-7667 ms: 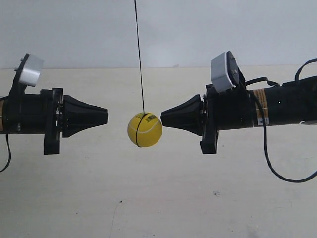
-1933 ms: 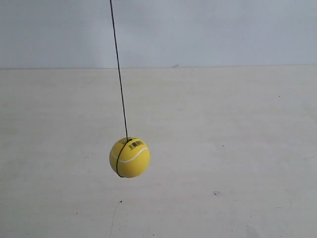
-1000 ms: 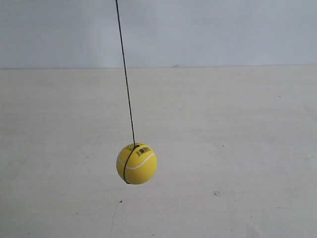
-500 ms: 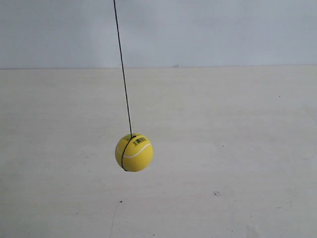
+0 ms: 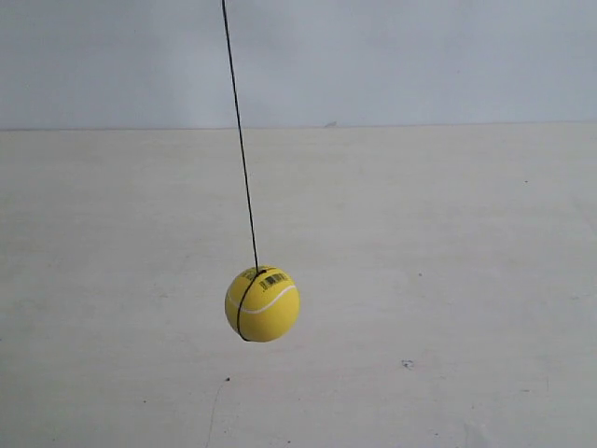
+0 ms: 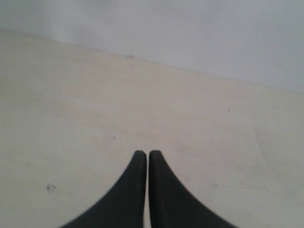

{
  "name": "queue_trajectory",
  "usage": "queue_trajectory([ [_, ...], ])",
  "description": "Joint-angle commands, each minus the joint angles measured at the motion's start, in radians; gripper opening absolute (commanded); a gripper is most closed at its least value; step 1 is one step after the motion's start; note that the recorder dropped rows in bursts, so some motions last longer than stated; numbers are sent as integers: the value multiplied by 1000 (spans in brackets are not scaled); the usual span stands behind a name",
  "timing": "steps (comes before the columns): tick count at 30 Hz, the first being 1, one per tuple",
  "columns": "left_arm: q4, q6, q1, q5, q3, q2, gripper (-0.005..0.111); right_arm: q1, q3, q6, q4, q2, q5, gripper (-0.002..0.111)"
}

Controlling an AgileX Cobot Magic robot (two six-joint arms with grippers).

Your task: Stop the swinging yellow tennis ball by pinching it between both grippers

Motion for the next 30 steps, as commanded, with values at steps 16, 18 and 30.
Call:
queue_trajectory([
  [16, -11, -12, -7, -5, 3, -1, 5, -143, 2, 54, 10, -5, 41, 0],
  [18, -11, -12, -7, -5, 3, -1, 5, -143, 2, 90, 10, -5, 41, 0],
  [30, -11, -12, -7, -10, 3, -1, 5, -143, 2, 88, 10, -5, 41, 0],
])
